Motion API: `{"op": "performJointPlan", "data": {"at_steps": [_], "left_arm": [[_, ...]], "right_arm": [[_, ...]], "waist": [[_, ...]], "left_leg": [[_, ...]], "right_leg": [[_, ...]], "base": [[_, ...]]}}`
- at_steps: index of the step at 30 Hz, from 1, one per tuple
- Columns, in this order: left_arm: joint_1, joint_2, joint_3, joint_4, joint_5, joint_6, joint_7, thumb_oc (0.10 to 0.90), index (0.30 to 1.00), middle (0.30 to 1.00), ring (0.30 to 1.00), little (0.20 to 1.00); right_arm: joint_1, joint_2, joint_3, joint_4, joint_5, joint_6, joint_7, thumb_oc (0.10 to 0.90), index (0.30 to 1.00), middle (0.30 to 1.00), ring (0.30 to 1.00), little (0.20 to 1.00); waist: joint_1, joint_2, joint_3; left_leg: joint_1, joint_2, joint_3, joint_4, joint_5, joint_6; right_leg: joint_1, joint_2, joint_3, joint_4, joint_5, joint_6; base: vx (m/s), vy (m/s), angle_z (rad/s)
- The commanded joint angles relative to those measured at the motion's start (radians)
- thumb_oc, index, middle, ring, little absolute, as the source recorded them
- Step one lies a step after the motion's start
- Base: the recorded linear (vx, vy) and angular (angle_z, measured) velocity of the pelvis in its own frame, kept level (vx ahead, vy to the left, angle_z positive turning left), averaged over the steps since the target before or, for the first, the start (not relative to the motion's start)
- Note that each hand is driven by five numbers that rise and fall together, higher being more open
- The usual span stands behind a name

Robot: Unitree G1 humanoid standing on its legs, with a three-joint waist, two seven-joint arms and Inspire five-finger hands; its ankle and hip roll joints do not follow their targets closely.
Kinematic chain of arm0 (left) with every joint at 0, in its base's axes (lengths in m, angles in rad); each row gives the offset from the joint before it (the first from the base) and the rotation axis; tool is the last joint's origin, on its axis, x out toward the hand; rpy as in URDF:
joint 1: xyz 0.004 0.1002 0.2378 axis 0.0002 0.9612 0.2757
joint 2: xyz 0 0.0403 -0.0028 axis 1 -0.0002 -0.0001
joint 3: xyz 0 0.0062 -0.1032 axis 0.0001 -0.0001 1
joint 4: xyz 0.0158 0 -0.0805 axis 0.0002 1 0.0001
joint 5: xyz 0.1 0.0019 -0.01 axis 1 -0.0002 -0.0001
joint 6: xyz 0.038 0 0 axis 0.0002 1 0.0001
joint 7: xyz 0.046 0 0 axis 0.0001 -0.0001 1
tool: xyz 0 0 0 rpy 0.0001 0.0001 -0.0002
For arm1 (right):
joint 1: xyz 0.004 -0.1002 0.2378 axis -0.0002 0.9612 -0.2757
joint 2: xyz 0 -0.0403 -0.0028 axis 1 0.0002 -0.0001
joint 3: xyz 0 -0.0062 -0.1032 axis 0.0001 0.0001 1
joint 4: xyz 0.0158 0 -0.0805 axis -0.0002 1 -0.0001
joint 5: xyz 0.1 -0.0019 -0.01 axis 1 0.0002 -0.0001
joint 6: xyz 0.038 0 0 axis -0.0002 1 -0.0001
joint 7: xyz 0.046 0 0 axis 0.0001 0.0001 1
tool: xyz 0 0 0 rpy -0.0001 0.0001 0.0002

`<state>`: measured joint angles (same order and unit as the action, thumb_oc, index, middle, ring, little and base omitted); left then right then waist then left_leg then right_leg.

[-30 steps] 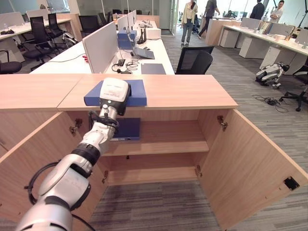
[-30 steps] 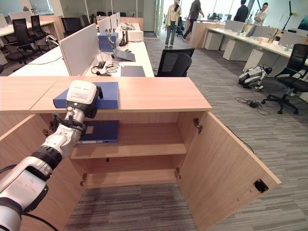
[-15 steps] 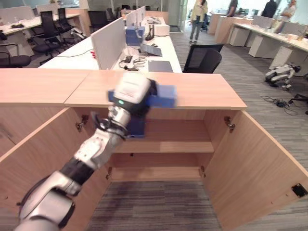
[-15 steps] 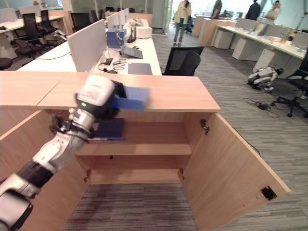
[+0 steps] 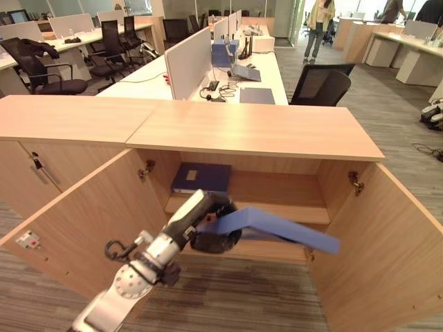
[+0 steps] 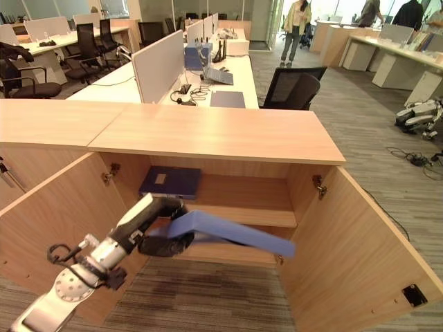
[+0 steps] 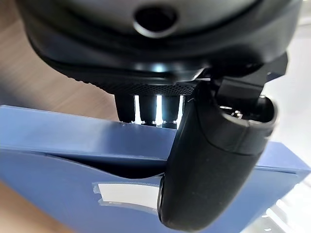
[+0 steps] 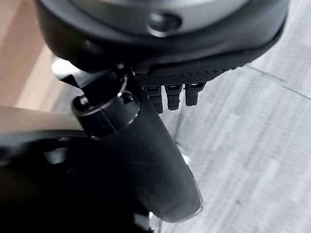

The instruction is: Put the empty folder in the office cabinet

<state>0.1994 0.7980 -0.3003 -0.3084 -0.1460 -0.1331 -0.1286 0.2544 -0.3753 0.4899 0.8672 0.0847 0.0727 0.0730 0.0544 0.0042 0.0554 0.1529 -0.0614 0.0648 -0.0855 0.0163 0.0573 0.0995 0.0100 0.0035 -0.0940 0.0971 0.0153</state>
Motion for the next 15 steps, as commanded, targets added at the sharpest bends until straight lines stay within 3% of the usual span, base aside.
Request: {"op": "performJointPlan", "data": {"at_steps": [1, 6, 8, 15], "left_arm": [[-0.135, -0.002, 0.091, -0.023, -0.032, -0.115, 0.032, 0.400, 0.300, 0.300, 0.300, 0.300], [-0.082, 0.021, 0.144, -0.004, 0.086, -0.112, 0.039, 0.400, 0.300, 0.300, 0.300, 0.300], [-0.053, 0.045, 0.196, 0.019, 0.278, -0.111, 0.060, 0.400, 0.300, 0.300, 0.300, 0.300], [0.008, -0.021, 0.267, 0.053, 0.327, -0.096, 0.075, 0.400, 0.300, 0.300, 0.300, 0.300]], "right_arm": [[-0.219, -0.038, -0.103, -0.376, 0.133, -0.199, 0.008, 0.800, 0.900, 0.900, 0.900, 0.900], [-0.163, -0.128, -0.171, -0.606, 0.092, -0.219, 0.019, 0.800, 0.900, 0.900, 0.900, 0.900], [-0.140, -0.153, -0.223, -0.716, 0.035, -0.223, 0.012, 0.800, 0.900, 0.900, 0.900, 0.900], [-0.129, -0.204, -0.280, -0.884, -0.169, -0.210, -0.010, 0.800, 0.900, 0.900, 0.900, 0.900]], "waist": [[-0.028, -0.032, -0.026], [-0.030, -0.028, -0.032], [-0.027, -0.025, -0.037], [-0.021, -0.028, -0.036]], "left_leg": [[0.016, -0.034, -0.048, -0.002, -0.094, -0.002], [0.012, -0.036, -0.057, -0.002, -0.090, -0.002], [0.009, -0.037, -0.063, -0.002, -0.090, -0.001], [0.004, -0.038, -0.069, -0.002, -0.089, 0.002]], "right_leg": [[0.050, -0.036, -0.043, 0.015, -0.069, 0.080], [0.050, -0.040, -0.055, 0.014, -0.070, 0.080], [0.049, -0.041, -0.059, 0.012, -0.072, 0.079], [0.047, -0.042, -0.063, 0.011, -0.075, 0.075]], "base": [[0.00, -0.007, -0.03], [0.00, -0.007, 0.08], [0.01, -0.003, 0.06], [0.00, -0.001, 0.01]]}}
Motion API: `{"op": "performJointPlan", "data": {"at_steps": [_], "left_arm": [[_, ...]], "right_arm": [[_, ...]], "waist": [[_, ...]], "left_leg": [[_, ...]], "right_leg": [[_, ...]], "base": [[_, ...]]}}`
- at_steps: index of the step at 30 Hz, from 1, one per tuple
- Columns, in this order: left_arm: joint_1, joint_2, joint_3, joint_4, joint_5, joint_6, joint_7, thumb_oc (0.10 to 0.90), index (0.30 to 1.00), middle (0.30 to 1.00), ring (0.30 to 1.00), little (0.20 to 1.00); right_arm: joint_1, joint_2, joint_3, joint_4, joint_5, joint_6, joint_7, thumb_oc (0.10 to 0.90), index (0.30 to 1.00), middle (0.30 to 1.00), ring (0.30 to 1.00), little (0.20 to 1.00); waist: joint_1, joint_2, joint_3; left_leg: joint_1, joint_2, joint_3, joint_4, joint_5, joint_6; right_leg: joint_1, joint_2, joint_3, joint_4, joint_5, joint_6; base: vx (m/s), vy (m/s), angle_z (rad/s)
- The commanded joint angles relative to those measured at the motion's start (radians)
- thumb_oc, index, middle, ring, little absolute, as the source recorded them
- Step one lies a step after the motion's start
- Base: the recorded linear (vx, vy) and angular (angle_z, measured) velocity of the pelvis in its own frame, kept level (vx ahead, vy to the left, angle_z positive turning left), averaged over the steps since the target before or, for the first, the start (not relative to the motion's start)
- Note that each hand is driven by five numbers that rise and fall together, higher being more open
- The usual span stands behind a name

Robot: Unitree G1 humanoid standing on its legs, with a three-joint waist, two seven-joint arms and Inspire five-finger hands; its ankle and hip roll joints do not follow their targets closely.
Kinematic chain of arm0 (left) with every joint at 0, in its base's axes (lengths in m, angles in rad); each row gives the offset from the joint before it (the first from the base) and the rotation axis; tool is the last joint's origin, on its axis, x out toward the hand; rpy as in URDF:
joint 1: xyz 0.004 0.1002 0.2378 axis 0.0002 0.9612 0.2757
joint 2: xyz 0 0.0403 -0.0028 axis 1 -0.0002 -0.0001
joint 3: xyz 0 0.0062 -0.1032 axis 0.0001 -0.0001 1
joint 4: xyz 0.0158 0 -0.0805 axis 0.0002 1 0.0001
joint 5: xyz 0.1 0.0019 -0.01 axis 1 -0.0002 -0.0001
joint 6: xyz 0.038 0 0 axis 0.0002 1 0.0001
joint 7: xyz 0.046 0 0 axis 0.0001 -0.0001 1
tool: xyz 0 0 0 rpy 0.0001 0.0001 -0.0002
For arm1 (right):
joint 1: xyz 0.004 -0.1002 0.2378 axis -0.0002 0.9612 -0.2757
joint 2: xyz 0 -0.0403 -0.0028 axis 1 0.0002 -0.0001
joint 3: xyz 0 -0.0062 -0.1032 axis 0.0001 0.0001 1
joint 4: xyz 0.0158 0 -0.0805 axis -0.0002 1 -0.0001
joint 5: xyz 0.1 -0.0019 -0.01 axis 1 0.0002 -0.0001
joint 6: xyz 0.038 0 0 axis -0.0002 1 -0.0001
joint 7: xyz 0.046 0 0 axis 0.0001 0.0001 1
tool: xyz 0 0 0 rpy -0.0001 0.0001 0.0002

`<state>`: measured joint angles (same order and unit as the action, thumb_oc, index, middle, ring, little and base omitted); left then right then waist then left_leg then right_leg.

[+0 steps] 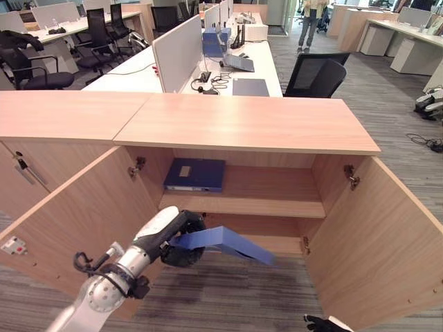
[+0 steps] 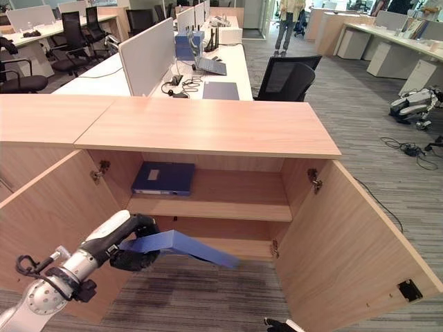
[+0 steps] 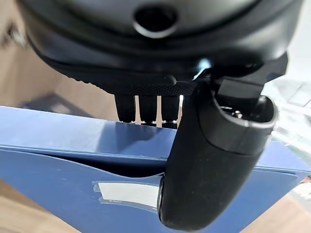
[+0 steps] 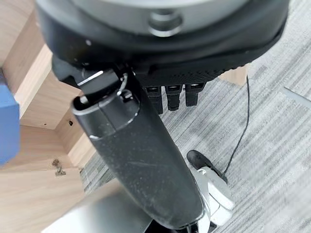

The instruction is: Put the empty folder in the office cabinet

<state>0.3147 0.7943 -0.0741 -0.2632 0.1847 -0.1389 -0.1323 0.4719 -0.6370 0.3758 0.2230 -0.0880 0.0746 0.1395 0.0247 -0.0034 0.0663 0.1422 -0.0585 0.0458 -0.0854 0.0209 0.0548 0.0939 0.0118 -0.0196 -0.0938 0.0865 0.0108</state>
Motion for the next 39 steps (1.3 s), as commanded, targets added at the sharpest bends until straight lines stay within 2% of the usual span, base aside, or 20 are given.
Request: {"op": "performJointPlan", "data": {"at_steps": [1, 2, 12, 19, 25, 32, 39], "left_arm": [[-0.106, -0.018, 0.042, 0.007, -0.003, -0.090, 0.079, 0.400, 0.300, 0.300, 0.300, 0.300], [-0.115, -0.046, 0.050, 0.003, 0.013, -0.081, 0.083, 0.400, 0.300, 0.300, 0.300, 0.300], [-0.116, -0.098, 0.072, 0.004, 0.043, -0.066, 0.101, 0.400, 0.300, 0.300, 0.300, 0.300], [-0.122, -0.132, 0.075, -0.014, -0.098, -0.066, 0.067, 0.400, 0.300, 0.300, 0.300, 0.300], [-0.131, -0.113, 0.055, -0.055, -0.213, -0.071, 0.019, 0.400, 0.300, 0.300, 0.300, 0.300], [-0.195, -0.097, -0.005, -0.068, -0.231, -0.077, 0.020, 0.400, 0.300, 0.300, 0.300, 0.300], [-0.256, -0.068, -0.089, -0.121, -0.377, -0.074, -0.040, 0.400, 0.300, 0.300, 0.300, 0.300]], "right_arm": [[-0.347, 0.058, -0.165, -0.241, 0.002, -0.211, -0.077, 0.800, 0.900, 0.900, 0.900, 0.900], [-0.383, 0.032, -0.143, -0.260, -0.113, -0.188, -0.065, 0.800, 0.900, 0.900, 0.900, 0.900], [-0.452, 0.053, -0.057, -0.280, -0.164, -0.174, -0.038, 0.800, 0.900, 0.900, 0.900, 0.900], [-0.523, 0.062, 0.010, -0.180, -0.217, -0.154, -0.025, 0.800, 0.900, 0.900, 0.900, 0.900], [-0.584, 0.075, 0.035, -0.136, -0.210, -0.153, -0.031, 0.800, 0.900, 0.900, 0.900, 0.900], [-0.647, 0.094, 0.074, -0.148, -0.163, -0.163, -0.035, 0.800, 0.900, 0.900, 0.900, 0.900], [-0.727, 0.120, 0.110, -0.121, -0.161, -0.164, -0.063, 0.800, 0.900, 0.900, 0.900, 0.900]], "waist": [[0.008, -0.019, -0.047], [0.013, -0.021, -0.046], [0.025, -0.023, -0.039], [0.033, -0.020, -0.041], [0.038, -0.017, -0.041], [0.040, -0.016, -0.046], [0.040, -0.010, -0.048]], "left_leg": [[0.015, -0.041, -0.050, -0.002, -0.093, 0.004], [0.013, -0.040, -0.050, -0.002, -0.093, 0.006], [0.012, -0.041, -0.059, -0.002, -0.091, 0.004], [0.013, -0.040, -0.063, -0.002, -0.093, 0.002], [0.018, -0.037, -0.067, -0.002, -0.093, 0.000], [0.024, -0.035, -0.068, -0.002, -0.095, -0.002], [0.029, -0.034, -0.066, -0.002, -0.096, -0.001]], "right_leg": [[0.052, -0.044, -0.040, 0.011, -0.065, 0.079], [0.052, -0.043, -0.043, 0.010, -0.067, 0.076], [0.053, -0.043, -0.049, 0.009, -0.071, 0.070], [0.059, -0.044, -0.057, 0.008, -0.076, 0.069], [0.064, -0.044, -0.058, 0.007, -0.079, 0.068], [0.070, -0.045, -0.059, 0.007, -0.082, 0.068], [0.073, -0.045, -0.056, 0.007, -0.081, 0.067]], "base": [[0.00, 0.000, 0.00], [0.00, 0.000, 0.00], [-0.01, -0.003, 0.01], [0.00, -0.002, 0.06], [0.00, 0.000, 0.00], [0.00, -0.001, 0.01], [0.00, 0.000, 0.00]]}}
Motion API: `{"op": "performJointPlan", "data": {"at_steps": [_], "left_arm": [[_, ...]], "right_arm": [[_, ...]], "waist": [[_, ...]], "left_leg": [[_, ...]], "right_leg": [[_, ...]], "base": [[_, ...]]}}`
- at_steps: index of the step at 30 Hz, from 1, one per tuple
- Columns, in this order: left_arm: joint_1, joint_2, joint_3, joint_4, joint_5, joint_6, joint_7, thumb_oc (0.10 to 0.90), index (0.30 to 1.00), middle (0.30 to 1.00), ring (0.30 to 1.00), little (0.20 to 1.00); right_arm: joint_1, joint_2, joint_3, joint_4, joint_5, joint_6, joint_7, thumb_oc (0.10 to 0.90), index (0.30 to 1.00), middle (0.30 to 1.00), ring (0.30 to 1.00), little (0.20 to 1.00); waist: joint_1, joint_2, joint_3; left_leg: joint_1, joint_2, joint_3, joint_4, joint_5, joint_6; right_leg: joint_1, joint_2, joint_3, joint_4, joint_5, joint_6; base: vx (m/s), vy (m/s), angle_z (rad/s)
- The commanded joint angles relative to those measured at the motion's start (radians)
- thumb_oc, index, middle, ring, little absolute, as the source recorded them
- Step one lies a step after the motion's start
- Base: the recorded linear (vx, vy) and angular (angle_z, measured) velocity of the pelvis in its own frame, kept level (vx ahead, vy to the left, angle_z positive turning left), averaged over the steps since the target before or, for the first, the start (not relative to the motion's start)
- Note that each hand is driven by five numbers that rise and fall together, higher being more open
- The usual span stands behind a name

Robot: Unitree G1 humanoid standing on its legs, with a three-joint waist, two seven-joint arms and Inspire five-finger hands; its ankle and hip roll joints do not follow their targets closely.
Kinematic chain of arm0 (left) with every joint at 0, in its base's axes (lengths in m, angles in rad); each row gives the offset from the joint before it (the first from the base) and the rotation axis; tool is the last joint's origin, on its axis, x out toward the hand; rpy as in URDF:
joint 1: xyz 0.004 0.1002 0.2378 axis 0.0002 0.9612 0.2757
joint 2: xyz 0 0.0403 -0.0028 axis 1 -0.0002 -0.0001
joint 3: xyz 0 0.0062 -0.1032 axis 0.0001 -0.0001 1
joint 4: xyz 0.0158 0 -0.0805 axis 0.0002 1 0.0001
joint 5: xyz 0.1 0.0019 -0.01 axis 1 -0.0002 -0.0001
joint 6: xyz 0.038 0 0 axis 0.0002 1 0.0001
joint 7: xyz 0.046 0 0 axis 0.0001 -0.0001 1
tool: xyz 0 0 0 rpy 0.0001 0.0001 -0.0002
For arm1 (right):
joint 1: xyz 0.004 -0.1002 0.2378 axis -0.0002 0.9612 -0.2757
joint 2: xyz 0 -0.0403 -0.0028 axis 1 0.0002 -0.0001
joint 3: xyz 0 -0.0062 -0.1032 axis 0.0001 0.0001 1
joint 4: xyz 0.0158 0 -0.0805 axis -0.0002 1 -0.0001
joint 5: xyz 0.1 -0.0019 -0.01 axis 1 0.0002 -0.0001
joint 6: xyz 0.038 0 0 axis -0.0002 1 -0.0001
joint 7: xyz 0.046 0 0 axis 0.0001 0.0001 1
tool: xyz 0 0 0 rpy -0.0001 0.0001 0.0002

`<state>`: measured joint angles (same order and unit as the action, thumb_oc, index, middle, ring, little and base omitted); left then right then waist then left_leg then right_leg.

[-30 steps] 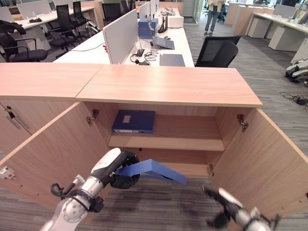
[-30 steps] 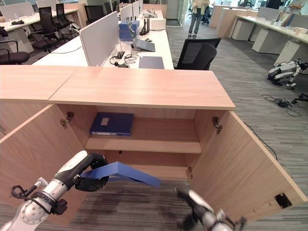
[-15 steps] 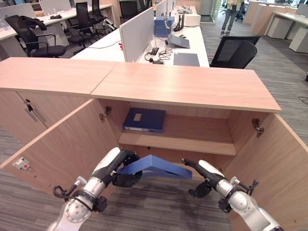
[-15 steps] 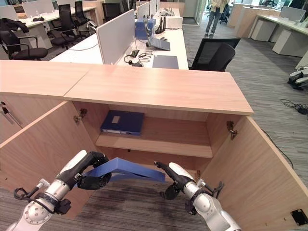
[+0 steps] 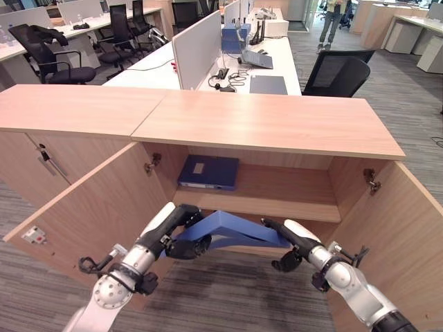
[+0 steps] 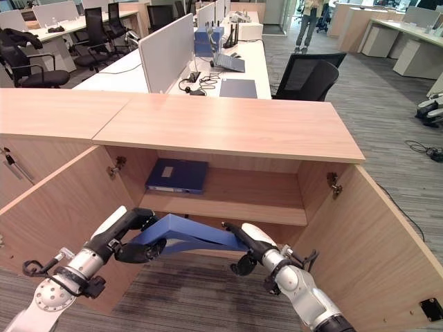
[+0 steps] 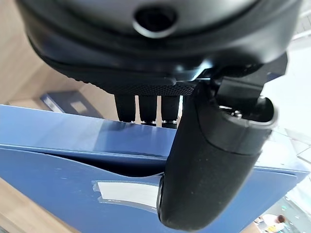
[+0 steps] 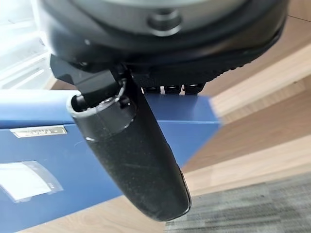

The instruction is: Put the empty folder in the office cabinet

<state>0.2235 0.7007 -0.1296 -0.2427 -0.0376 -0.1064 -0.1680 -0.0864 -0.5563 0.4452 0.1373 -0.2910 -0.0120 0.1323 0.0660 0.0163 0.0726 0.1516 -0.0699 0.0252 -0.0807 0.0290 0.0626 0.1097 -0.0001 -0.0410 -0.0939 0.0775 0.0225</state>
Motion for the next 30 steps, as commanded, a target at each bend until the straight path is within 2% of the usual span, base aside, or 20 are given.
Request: {"op": "performJointPlan", "data": {"at_steps": [1, 6, 8, 13, 14, 15, 16, 17, 18, 21, 22, 23, 26, 28, 30], "left_arm": [[-0.166, 0.026, -0.034, -0.141, -0.155, -0.106, -0.005, 0.400, 0.300, 0.300, 0.300, 0.300], [-0.189, 0.047, -0.058, -0.156, -0.168, -0.109, -0.010, 0.400, 0.300, 0.300, 0.300, 0.300], [-0.215, 0.055, -0.091, -0.163, -0.214, -0.106, -0.012, 0.400, 0.300, 0.300, 0.300, 0.300], [-0.279, 0.036, -0.181, -0.164, -0.354, -0.102, -0.038, 0.400, 0.300, 0.300, 0.300, 0.300], [-0.279, 0.036, -0.181, -0.163, -0.354, -0.102, -0.038, 0.400, 0.300, 0.300, 0.300, 0.300], [-0.294, 0.026, -0.207, -0.156, -0.400, -0.098, -0.046, 0.400, 0.300, 0.300, 0.300, 0.300], [-0.294, 0.026, -0.208, -0.156, -0.400, -0.099, -0.046, 0.400, 0.300, 0.300, 0.300, 0.300], [-0.299, 0.016, -0.227, -0.145, -0.435, -0.091, -0.052, 0.400, 0.300, 0.300, 0.300, 0.300], [-0.300, 0.016, -0.227, -0.145, -0.435, -0.091, -0.052, 0.400, 0.300, 0.300, 0.300, 0.300], [-0.302, 0.015, -0.246, -0.134, -0.467, -0.081, -0.059, 0.400, 0.300, 0.300, 0.300, 0.300], [-0.302, 0.016, -0.246, -0.134, -0.467, -0.081, -0.059, 0.400, 0.300, 0.300, 0.300, 0.300], [-0.302, 0.012, -0.258, -0.126, -0.489, -0.077, -0.060, 0.400, 0.300, 0.300, 0.300, 0.300], [-0.307, 0.007, -0.276, -0.115, -0.513, -0.071, -0.060, 0.400, 0.300, 0.300, 0.300, 0.300], [-0.310, 0.008, -0.287, -0.110, -0.526, -0.065, -0.060, 0.400, 0.300, 0.300, 0.300, 0.300], [-0.311, 0.015, -0.291, -0.114, -0.542, -0.063, -0.064, 0.400, 0.300, 0.300, 0.300, 0.300]], "right_arm": [[-0.169, 0.040, 0.041, -0.035, 0.042, -0.077, -0.056, 0.800, 0.900, 0.900, 0.900, 0.900], [-0.199, 0.052, 0.057, -0.021, 0.036, -0.077, -0.065, 0.800, 0.900, 0.900, 0.900, 0.900], [-0.222, 0.069, 0.080, -0.017, 0.057, -0.078, -0.067, 0.800, 0.900, 0.900, 0.900, 0.900], [-0.228, 0.139, 0.148, 0.031, 0.223, -0.087, -0.047, 0.800, 0.900, 0.900, 0.900, 0.900], [-0.228, 0.139, 0.148, 0.031, 0.223, -0.087, -0.047, 0.800, 0.900, 0.900, 0.900, 0.900], [-0.217, 0.172, 0.172, 0.055, 0.312, -0.087, -0.030, 0.560, 0.540, 0.540, 0.540, 0.540], [-0.217, 0.172, 0.172, 0.055, 0.312, -0.087, -0.030, 0.400, 0.300, 0.300, 0.300, 0.300], [-0.196, 0.205, 0.191, 0.078, 0.431, -0.085, -0.004, 0.400, 0.300, 0.300, 0.300, 0.300], [-0.196, 0.205, 0.191, 0.078, 0.432, -0.085, -0.004, 0.400, 0.300, 0.300, 0.300, 0.300], [-0.146, 0.250, 0.223, 0.102, 0.622, -0.073, 0.033, 0.400, 0.300, 0.300, 0.300, 0.300], [-0.146, 0.250, 0.224, 0.103, 0.623, -0.073, 0.033, 0.400, 0.300, 0.300, 0.300, 0.300], [-0.124, 0.273, 0.233, 0.124, 0.720, -0.066, 0.043, 0.400, 0.300, 0.300, 0.300, 0.300], [-0.101, 0.315, 0.241, 0.158, 0.876, -0.056, 0.048, 0.400, 0.300, 0.300, 0.300, 0.300], [-0.102, 0.341, 0.243, 0.197, 0.934, -0.056, 0.041, 0.400, 0.300, 0.300, 0.300, 0.300], [-0.111, 0.354, 0.243, 0.227, 0.939, -0.056, 0.031, 0.400, 0.300, 0.300, 0.300, 0.300]], "waist": [[-0.001, -0.030, -0.053], [-0.001, -0.028, -0.054], [-0.001, -0.029, -0.055], [-0.002, -0.031, -0.053], [-0.002, -0.031, -0.053], [-0.003, -0.031, -0.052], [-0.003, -0.031, -0.052], [-0.003, -0.032, -0.051], [-0.003, -0.032, -0.051], [-0.002, -0.034, -0.047], [-0.002, -0.034, -0.047], [-0.002, -0.035, -0.047], [0.000, -0.033, -0.044], [0.002, -0.033, -0.041], [0.004, -0.032, -0.040]], "left_leg": [[0.020, -0.023, -0.045, -0.007, -0.104, -0.009], [0.022, -0.023, -0.045, -0.007, -0.104, -0.010], [0.023, -0.022, -0.045, -0.007, -0.104, -0.010], [0.023, -0.022, -0.043, -0.007, -0.103, -0.012], [0.023, -0.022, -0.043, -0.007, -0.103, -0.012], [0.022, -0.022, -0.042, -0.007, -0.102, -0.013], [0.022, -0.022, -0.042, -0.007, -0.102, -0.013], [0.023, -0.021, -0.041, -0.007, -0.102, -0.016], [0.023, -0.021, -0.041, -0.007, -0.102, -0.016], [0.022, -0.022, -0.041, -0.007, -0.100, -0.019], [0.022, -0.022, -0.041, -0.007, -0.100, -0.019], [0.022, -0.022, -0.040, -0.007, -0.099, -0.019], [0.026, -0.022, -0.041, -0.007, -0.105, -0.020], [0.027, -0.022, -0.041, -0.007, -0.105, -0.021], [0.026, -0.022, -0.040, -0.007, -0.105, -0.021]], "right_leg": [[0.057, -0.033, -0.035, 0.007, -0.072, 0.056], [0.059, -0.032, -0.034, 0.007, -0.072, 0.055], [0.060, -0.032, -0.033, 0.007, -0.072, 0.055], [0.059, -0.032, -0.031, 0.007, -0.071, 0.054], [0.059, -0.032, -0.031, 0.007, -0.071, 0.054], [0.059, -0.031, -0.032, 0.007, -0.071, 0.054], [0.059, -0.031, -0.032, 0.007, -0.071, 0.054], [0.059, -0.031, -0.032, 0.007, -0.071, 0.053], [0.059, -0.031, -0.032, 0.007, -0.071, 0.053], [0.060, -0.030, -0.033, 0.007, -0.072, 0.054], [0.060, -0.030, -0.033, 0.007, -0.072, 0.054], [0.059, -0.030, -0.034, 0.007, -0.071, 0.054], [0.063, -0.030, -0.035, 0.007, -0.075, 0.056], [0.063, -0.030, -0.036, 0.007, -0.074, 0.057], [0.062, -0.030, -0.036, 0.007, -0.072, 0.057]], "base": [[0.00, 0.000, 0.00], [0.00, 0.000, 0.00], [0.00, 0.000, 0.00], [0.00, 0.000, 0.00], [0.00, 0.000, 0.00], [0.00, 0.000, 0.00], [0.00, 0.000, 0.00], [0.00, 0.000, 0.00], [0.00, 0.000, 0.00], [0.00, 0.000, 0.00], [0.00, 0.000, 0.00], [0.00, 0.000, 0.00], [0.00, 0.000, 0.00], [0.00, 0.000, 0.00], [0.00, 0.000, 0.00]]}}
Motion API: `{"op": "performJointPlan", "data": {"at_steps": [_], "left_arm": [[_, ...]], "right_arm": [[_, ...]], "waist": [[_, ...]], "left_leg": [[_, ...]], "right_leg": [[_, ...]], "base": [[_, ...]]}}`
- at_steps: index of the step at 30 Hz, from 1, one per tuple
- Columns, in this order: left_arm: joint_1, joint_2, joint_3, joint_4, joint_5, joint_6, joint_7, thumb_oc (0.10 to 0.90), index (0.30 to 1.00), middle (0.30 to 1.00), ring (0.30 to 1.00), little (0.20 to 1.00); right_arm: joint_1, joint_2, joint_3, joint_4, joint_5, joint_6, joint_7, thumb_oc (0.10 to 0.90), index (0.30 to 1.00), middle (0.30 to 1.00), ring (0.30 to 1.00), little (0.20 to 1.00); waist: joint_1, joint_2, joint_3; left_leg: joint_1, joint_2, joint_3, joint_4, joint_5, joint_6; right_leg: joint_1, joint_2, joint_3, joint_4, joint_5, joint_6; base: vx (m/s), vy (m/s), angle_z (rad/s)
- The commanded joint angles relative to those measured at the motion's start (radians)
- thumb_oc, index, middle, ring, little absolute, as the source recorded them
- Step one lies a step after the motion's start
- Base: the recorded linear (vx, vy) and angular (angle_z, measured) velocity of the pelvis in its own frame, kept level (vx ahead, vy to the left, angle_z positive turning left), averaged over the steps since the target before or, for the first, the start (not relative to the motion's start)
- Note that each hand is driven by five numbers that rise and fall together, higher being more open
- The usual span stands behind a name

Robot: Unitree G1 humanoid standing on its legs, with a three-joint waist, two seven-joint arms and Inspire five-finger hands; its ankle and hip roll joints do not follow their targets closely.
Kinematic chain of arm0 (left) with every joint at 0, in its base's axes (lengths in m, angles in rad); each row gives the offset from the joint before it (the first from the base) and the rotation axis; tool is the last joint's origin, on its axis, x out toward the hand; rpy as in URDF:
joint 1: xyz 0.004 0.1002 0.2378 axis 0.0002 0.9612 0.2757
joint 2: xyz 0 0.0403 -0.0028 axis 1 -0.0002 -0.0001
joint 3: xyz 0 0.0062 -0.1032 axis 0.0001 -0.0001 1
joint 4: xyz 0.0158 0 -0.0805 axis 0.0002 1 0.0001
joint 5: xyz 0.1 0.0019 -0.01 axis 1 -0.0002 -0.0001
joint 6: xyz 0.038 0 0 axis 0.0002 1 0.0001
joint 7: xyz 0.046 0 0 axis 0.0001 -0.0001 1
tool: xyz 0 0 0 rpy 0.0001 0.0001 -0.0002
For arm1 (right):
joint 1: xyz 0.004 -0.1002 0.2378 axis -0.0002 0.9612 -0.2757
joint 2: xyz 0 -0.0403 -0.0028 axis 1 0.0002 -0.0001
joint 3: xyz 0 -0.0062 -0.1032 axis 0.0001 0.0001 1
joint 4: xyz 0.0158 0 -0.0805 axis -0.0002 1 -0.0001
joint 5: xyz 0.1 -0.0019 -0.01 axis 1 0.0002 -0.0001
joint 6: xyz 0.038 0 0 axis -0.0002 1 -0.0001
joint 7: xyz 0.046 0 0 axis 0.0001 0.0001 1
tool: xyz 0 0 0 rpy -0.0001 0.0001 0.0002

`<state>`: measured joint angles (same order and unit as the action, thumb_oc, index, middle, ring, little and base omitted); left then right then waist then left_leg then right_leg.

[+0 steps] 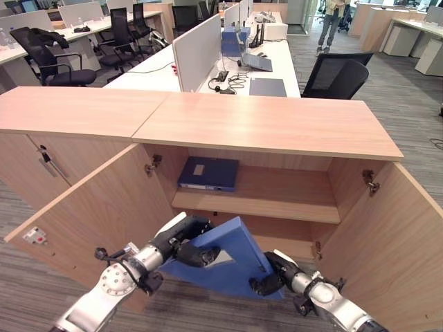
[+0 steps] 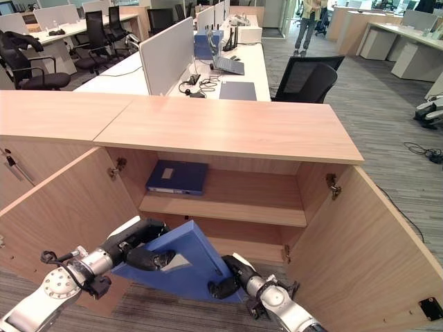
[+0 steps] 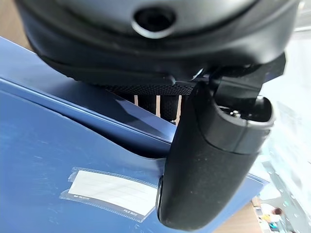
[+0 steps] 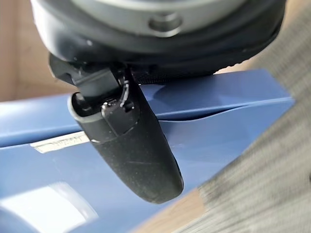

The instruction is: Put the empty folder in the office cabinet

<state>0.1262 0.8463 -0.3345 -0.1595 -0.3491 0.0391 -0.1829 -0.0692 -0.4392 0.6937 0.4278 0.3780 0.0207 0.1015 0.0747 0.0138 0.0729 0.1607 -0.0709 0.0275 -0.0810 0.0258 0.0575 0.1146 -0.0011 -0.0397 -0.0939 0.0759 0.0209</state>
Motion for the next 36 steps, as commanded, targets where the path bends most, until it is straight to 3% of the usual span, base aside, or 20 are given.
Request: {"op": "performJointPlan", "data": {"at_steps": [1, 6, 8, 9, 10, 16, 21, 23, 24, 27, 28, 31, 33, 36], "left_arm": [[-0.215, -0.122, -0.088, -0.202, -0.236, -0.206, -0.054, 0.400, 0.300, 0.300, 0.300, 0.300], [-0.210, -0.109, -0.104, -0.167, -0.257, -0.191, -0.058, 0.400, 0.300, 0.300, 0.300, 0.300], [-0.201, -0.112, -0.093, -0.147, -0.269, -0.185, -0.048, 0.596, 0.594, 0.594, 0.594, 0.594], [-0.190, -0.116, -0.084, -0.130, -0.278, -0.180, -0.040, 0.759, 0.839, 0.839, 0.839, 0.839], [-0.190, -0.116, -0.084, -0.130, -0.278, -0.180, -0.040, 0.800, 0.900, 0.900, 0.900, 0.900], [-0.144, -0.174, 0.014, -0.005, -0.286, -0.180, 0.022, 0.800, 0.900, 0.900, 0.900, 0.900], [-0.066, -0.355, 0.269, 0.231, -0.278, -0.179, 0.153, 0.800, 0.900, 0.900, 0.900, 0.900], [0.031, -0.396, 0.419, 0.222, -0.196, -0.165, 0.217, 0.800, 0.900, 0.900, 0.900, 0.900], [0.046, -0.408, 0.448, 0.225, -0.184, -0.165, 0.222, 0.800, 0.900, 0.900, 0.900, 0.900], [0.073, -0.426, 0.505, 0.254, -0.118, -0.154, 0.242, 0.800, 0.900, 0.900, 0.900, 0.900], [0.094, -0.440, 0.527, 0.249, -0.080, -0.135, 0.255, 0.800, 0.900, 0.900, 0.900, 0.900], [0.113, -0.464, 0.555, 0.256, -0.059, -0.118, 0.269, 0.800, 0.900, 0.900, 0.900, 0.900], [0.129, -0.486, 0.549, 0.262, -0.079, -0.108, 0.273, 0.800, 0.900, 0.900, 0.900, 0.900], [0.130, -0.492, 0.538, 0.278, -0.082, -0.099, 0.283, 0.800, 0.900, 0.900, 0.900, 0.900]], "right_arm": [[-0.131, 0.236, -0.004, -0.067, 0.255, -0.087, 0.060, 0.400, 0.300, 0.300, 0.300, 0.300], [-0.089, 0.228, -0.008, -0.039, 0.301, -0.059, 0.077, 0.400, 0.300, 0.300, 0.300, 0.300], [-0.069, 0.226, -0.018, -0.027, 0.320, -0.049, 0.072, 0.400, 0.300, 0.300, 0.300, 0.300], [-0.052, 0.224, -0.029, -0.016, 0.332, -0.042, 0.072, 0.400, 0.300, 0.300, 0.300, 0.300], [-0.052, 0.223, -0.029, -0.017, 0.332, -0.042, 0.072, 0.400, 0.300, 0.300, 0.300, 0.300], [0.022, 0.187, -0.091, -0.004, 0.318, -0.020, 0.072, 0.400, 0.300, 0.300, 0.300, 0.300], [0.109, 0.146, -0.252, -0.006, 0.284, -0.006, 0.067, 0.400, 0.300, 0.300, 0.300, 0.300], [0.144, 0.119, -0.357, -0.037, 0.205, 0.007, 0.044, 0.400, 0.300, 0.300, 0.300, 0.300], [0.151, 0.114, -0.378, -0.052, 0.184, 0.007, 0.043, 0.400, 0.300, 0.300, 0.300, 0.300], [0.196, 0.117, -0.429, -0.110, 0.150, 0.009, 0.048, 0.400, 0.300, 0.300, 0.300, 0.300], [0.223, 0.119, -0.444, -0.139, 0.119, 0.022, 0.052, 0.400, 0.300, 0.300, 0.300, 0.300], [0.228, 0.138, -0.455, -0.154, 0.119, 0.033, 0.044, 0.400, 0.300, 0.300, 0.300, 0.300], [0.222, 0.142, -0.468, -0.175, 0.156, 0.048, 0.034, 0.400, 0.300, 0.300, 0.300, 0.300], [0.211, 0.138, -0.472, -0.181, 0.180, 0.052, 0.025, 0.400, 0.300, 0.300, 0.300, 0.300]], "waist": [[-0.005, -0.030, -0.040], [-0.009, -0.029, -0.041], [-0.009, -0.028, -0.039], [-0.010, -0.028, -0.038], [-0.010, -0.028, -0.038], [-0.013, -0.028, -0.037], [-0.018, -0.025, -0.028], [-0.020, -0.010, -0.007], [-0.021, -0.006, 0.001], [-0.026, 0.006, 0.024], [-0.029, 0.008, 0.041], [-0.018, 0.013, 0.058], [-0.017, 0.021, 0.069], [-0.028, 0.022, 0.086]], "left_leg": [[0.015, -0.020, -0.041, -0.006, -0.102, -0.016], [0.016, -0.020, -0.038, -0.006, -0.104, -0.017], [0.015, -0.021, -0.038, -0.006, -0.104, -0.016], [0.014, -0.022, -0.039, -0.006, -0.103, -0.016], [0.014, -0.022, -0.039, -0.006, -0.103, -0.016], [0.011, -0.026, -0.039, -0.006, -0.102, -0.014], [-0.007, -0.033, -0.026, -0.006, -0.098, -0.002], [-0.018, -0.037, -0.016, -0.006, -0.095, 0.014], [-0.019, -0.038, -0.016, -0.006, -0.095, 0.019], [-0.012, -0.050, -0.018, -0.004, -0.100, 0.037], [0.000, -0.059, -0.011, 0.001, -0.111, 0.051], [0.013, -0.060, 0.020, 0.014, -0.128, 0.056], [0.019, -0.053, 0.031, 0.021, -0.140, 0.049], [0.030, -0.053, 0.020, 0.031, -0.155, 0.042]], "right_leg": [[0.057, -0.029, -0.038, 0.007, -0.071, 0.059], [0.057, -0.032, -0.039, 0.008, -0.070, 0.061], [0.055, -0.032, -0.039, 0.009, -0.070, 0.061], [0.055, -0.033, -0.038, 0.010, -0.069, 0.062], [0.055, -0.033, -0.038, 0.010, -0.069, 0.062], [0.046, -0.037, -0.039, 0.019, -0.070, 0.066], [0.006, -0.048, -0.030, 0.057, -0.069, 0.074], [-0.052, -0.061, -0.023, 0.157, -0.090, 0.082], [-0.069, -0.063, -0.023, 0.196, -0.102, 0.085], [-0.131, -0.093, -0.036, 0.350, -0.126, 0.090], [-0.172, -0.125, -0.053, 0.459, -0.098, 0.088], [-0.227, -0.185, -0.125, 0.552, -0.077, 0.076], [-0.256, -0.201, -0.179, 0.453, -0.060, 0.074], [-0.276, -0.175, -0.179, 0.334, -0.028, 0.085]], "base": [[0.00, 0.000, 0.00], [0.00, 0.000, 0.00], [0.00, 0.000, 0.00], [0.00, 0.000, 0.00], [0.00, 0.000, 0.00], [0.00, 0.024, 0.01], [-0.02, 0.072, -0.11], [-0.05, 0.161, -0.31], [-0.05, 0.151, -0.26], [-0.01, 0.162, 0.01], [0.01, 0.189, 0.03], [0.04, 0.132, -0.16], [0.11, 0.024, -0.37], [0.11, -0.040, -0.18]]}}
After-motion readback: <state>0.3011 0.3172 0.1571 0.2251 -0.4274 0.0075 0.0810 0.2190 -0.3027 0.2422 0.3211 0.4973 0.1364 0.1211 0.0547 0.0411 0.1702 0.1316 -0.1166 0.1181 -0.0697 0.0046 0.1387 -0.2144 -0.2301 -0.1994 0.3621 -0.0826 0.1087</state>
